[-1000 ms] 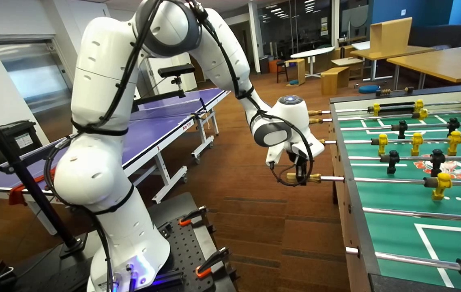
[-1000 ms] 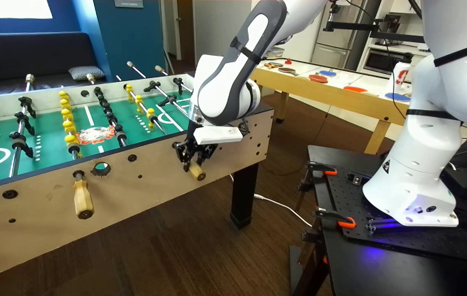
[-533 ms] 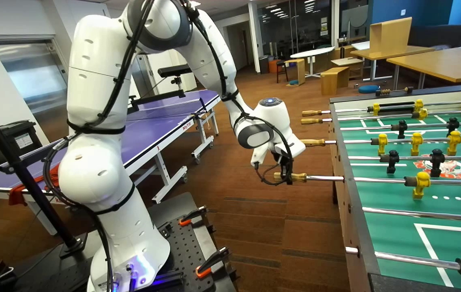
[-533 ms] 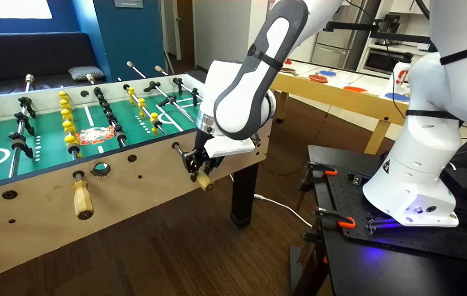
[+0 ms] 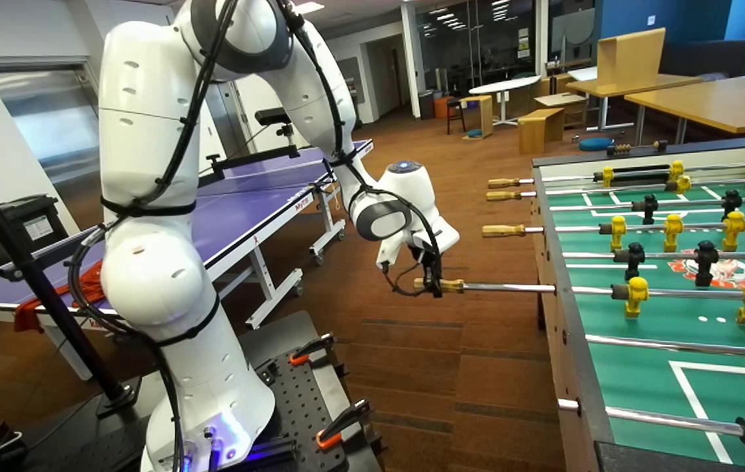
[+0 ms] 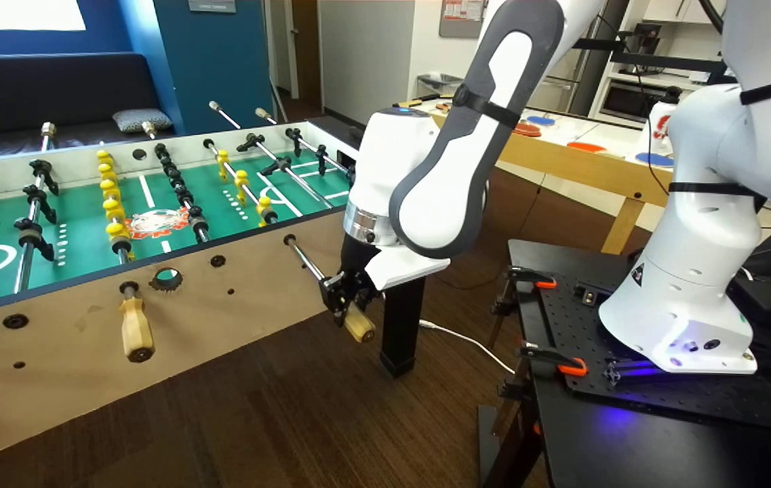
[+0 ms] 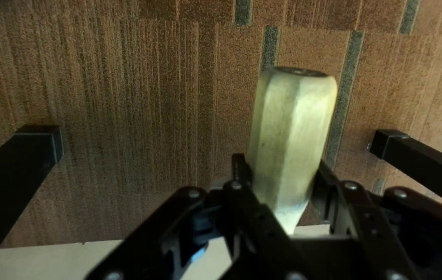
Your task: Pull out the first wooden handle
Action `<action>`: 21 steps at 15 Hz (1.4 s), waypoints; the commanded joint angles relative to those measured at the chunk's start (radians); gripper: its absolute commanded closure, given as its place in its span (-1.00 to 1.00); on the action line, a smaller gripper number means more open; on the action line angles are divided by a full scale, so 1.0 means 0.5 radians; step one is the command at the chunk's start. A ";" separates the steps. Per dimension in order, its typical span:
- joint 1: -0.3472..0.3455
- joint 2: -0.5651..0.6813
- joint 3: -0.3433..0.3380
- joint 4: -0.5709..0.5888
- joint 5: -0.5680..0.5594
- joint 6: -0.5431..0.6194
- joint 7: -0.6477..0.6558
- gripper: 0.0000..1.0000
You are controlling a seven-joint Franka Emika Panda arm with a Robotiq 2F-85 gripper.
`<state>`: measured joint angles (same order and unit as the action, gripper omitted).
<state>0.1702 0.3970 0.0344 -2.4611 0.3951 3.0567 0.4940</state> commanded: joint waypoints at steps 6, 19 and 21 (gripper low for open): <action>0.179 0.040 0.116 -0.027 0.001 0.018 0.080 0.68; 0.449 -0.398 -0.239 -0.216 -0.248 -0.254 0.267 -1.00; 0.466 -0.583 -0.362 -0.242 -0.484 -0.457 0.380 -1.00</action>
<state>0.3731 0.2784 -0.0648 -2.5259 0.2781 2.9648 0.6005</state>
